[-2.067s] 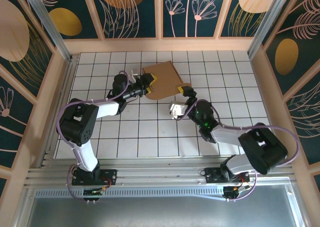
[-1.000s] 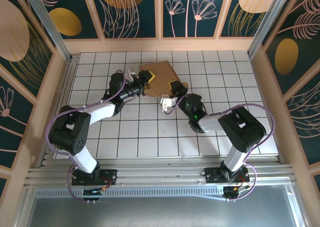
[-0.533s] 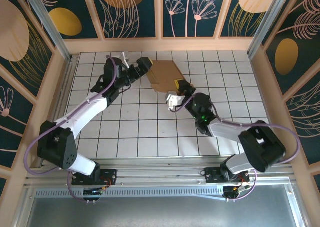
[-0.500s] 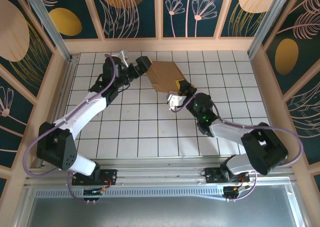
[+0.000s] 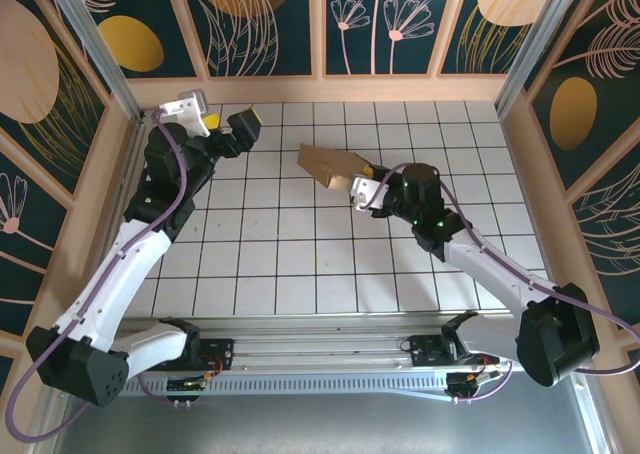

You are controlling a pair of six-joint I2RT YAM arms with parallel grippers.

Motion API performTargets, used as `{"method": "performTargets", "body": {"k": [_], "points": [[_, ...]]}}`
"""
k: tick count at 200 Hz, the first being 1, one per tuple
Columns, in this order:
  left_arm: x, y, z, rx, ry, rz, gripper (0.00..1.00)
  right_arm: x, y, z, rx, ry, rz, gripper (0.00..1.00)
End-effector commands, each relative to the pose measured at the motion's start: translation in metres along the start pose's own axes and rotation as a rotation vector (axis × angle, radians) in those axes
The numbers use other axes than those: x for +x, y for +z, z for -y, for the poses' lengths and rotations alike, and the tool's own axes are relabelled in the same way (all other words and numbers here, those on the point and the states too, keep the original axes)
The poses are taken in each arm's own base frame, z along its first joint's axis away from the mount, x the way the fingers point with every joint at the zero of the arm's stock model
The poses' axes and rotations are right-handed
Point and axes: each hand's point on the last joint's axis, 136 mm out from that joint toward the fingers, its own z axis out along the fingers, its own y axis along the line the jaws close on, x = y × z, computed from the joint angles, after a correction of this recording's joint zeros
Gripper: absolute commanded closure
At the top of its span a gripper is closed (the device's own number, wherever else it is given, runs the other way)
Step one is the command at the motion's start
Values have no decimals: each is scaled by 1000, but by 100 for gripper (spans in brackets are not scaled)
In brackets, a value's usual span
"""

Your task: Fold the paper box

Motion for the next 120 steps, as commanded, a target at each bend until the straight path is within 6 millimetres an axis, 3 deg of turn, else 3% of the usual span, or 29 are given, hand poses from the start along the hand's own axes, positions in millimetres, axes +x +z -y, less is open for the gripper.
{"method": "performTargets", "body": {"k": [1,50,88,120], "points": [[11,-9,16,83,245,-85,1,5,-10,-25,-189,30,-59,56],[48,-29,35,279,634,-245,1,11,-8,-48,-420,7,-187,55],[68,-55,36,351,779,-245,1,22,-6,-68,-581,-73,-370,52],[82,-72,29,350,813,-220,1,-1,0,-69,-669,-71,-397,52]]}}
